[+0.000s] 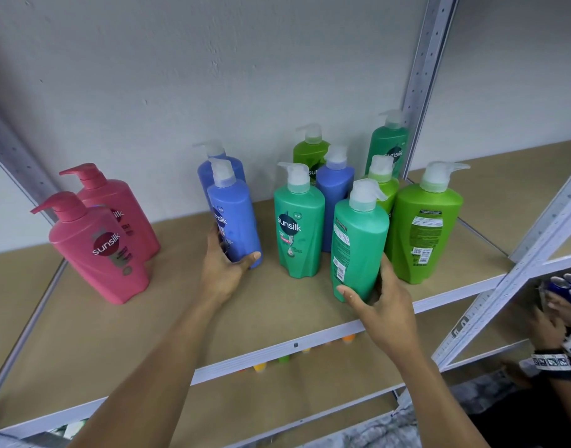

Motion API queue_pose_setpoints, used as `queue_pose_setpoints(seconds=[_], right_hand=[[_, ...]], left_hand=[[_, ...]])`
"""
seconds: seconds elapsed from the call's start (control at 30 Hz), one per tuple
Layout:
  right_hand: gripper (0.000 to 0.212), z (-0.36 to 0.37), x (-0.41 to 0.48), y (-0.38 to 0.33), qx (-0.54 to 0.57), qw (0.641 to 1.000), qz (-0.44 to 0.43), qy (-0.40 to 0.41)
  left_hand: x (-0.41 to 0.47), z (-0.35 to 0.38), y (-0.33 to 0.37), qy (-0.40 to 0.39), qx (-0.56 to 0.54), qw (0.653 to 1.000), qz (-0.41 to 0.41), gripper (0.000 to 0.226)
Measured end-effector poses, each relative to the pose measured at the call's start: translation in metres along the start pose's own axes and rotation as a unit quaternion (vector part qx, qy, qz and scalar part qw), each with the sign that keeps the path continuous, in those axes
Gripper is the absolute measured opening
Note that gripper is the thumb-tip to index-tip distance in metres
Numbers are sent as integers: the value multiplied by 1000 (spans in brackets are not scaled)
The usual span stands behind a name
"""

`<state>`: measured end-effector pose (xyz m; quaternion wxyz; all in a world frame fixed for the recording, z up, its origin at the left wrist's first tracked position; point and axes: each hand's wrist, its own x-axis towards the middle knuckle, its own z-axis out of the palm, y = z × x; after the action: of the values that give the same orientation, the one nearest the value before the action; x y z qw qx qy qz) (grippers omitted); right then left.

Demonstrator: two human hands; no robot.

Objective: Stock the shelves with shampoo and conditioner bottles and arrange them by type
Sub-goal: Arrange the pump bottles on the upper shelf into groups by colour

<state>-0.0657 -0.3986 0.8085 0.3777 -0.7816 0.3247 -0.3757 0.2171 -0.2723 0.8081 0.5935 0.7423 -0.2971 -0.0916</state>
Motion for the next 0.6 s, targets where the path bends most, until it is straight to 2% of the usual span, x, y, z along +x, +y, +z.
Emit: queue_pose_setpoints(seconds=[0.2, 0.3, 0.37, 0.43, 0.5, 0.6], right_hand=[[80, 1, -1, -1, -1, 1000, 9, 0], [79, 0, -1, -1, -9, 1000, 8, -1], [80, 0, 0, 0, -18, 1000, 8, -1], [81, -1, 1, 2, -19, 1000, 10, 0], [78, -1, 1, 1, -16, 1000, 11, 4], [73, -2, 0, -1, -14, 1000, 12, 4]], left_hand=[[-7, 2, 4, 7, 44, 999, 18, 82], [-22, 8, 11, 87, 83, 992, 42, 79], [-39, 16, 20, 167, 109, 976, 82, 63], [-56, 27, 28, 198, 85, 970, 108, 47], [-67, 41, 31, 166, 53, 978, 115, 45], [-66, 61, 37, 41, -10, 997, 60, 67]])
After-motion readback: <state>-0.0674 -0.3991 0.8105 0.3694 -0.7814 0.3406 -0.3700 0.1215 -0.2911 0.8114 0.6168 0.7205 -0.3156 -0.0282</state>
